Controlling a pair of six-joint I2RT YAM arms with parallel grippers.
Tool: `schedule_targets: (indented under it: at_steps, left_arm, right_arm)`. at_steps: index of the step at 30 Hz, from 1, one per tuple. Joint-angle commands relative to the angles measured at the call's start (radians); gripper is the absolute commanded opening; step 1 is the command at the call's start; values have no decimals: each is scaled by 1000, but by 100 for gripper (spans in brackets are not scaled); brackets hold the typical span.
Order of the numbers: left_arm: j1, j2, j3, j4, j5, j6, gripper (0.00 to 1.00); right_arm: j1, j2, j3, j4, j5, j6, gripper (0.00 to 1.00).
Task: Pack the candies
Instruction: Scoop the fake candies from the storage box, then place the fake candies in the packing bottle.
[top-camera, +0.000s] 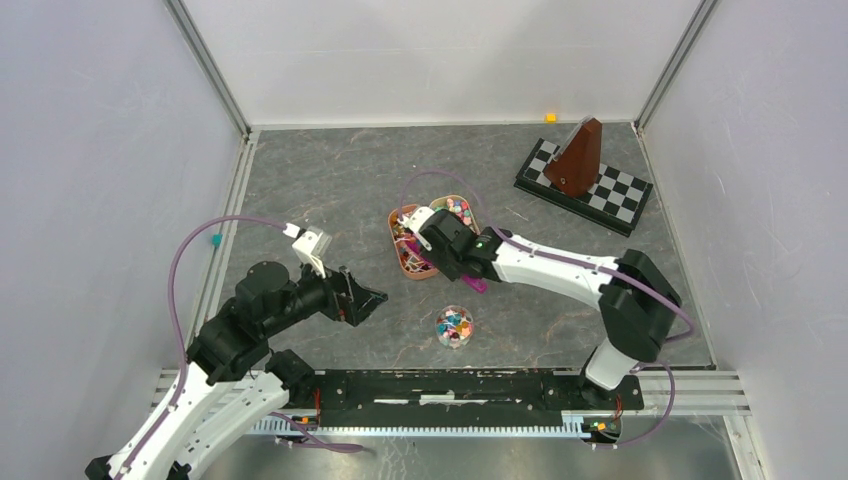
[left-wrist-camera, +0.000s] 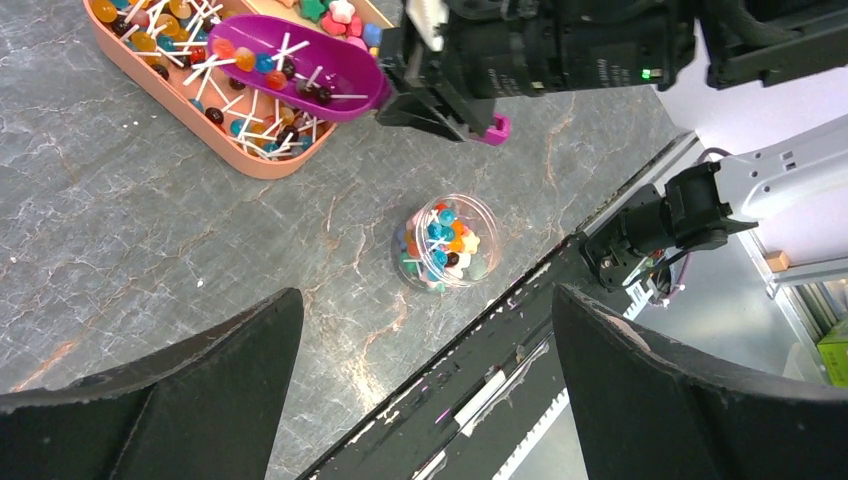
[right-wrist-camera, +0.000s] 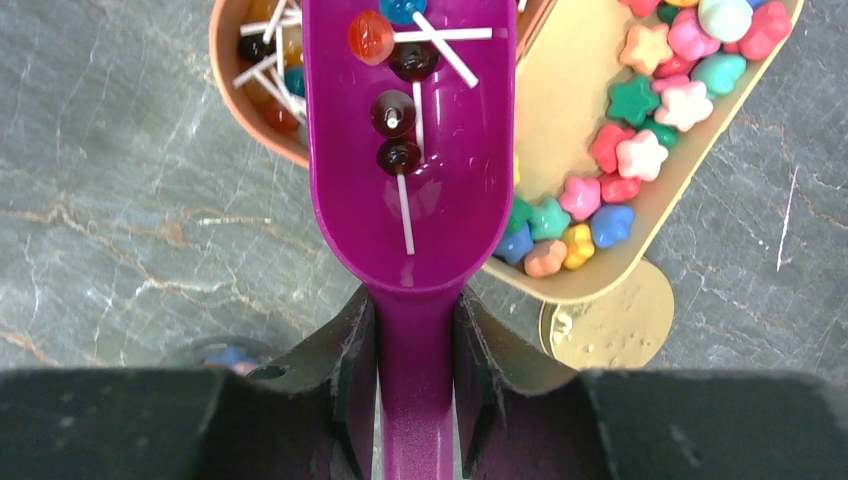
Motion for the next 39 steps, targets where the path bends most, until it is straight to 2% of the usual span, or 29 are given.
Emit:
schedule_targets:
  at_steps: [1, 9, 15, 27, 39]
  left_arm:
    - [3, 24, 2, 23, -19, 12, 100]
    - [3, 62, 6, 25, -16, 9, 100]
    - [3, 102, 15, 32, 19, 4, 100]
    - [3, 217, 25, 68, 118, -25, 100]
    - [3, 245, -16, 85, 194, -42, 100]
  right_arm:
    - [-2, -127, -76, 74, -36, -35, 0]
    - [-1, -337, -256, 118, -171, -137, 0]
    - [17, -477, -320, 67, -234, -214, 0]
    - [162, -617, -311, -73, -295, -313, 0]
    - [205, -691, -258, -102, -353, -312, 0]
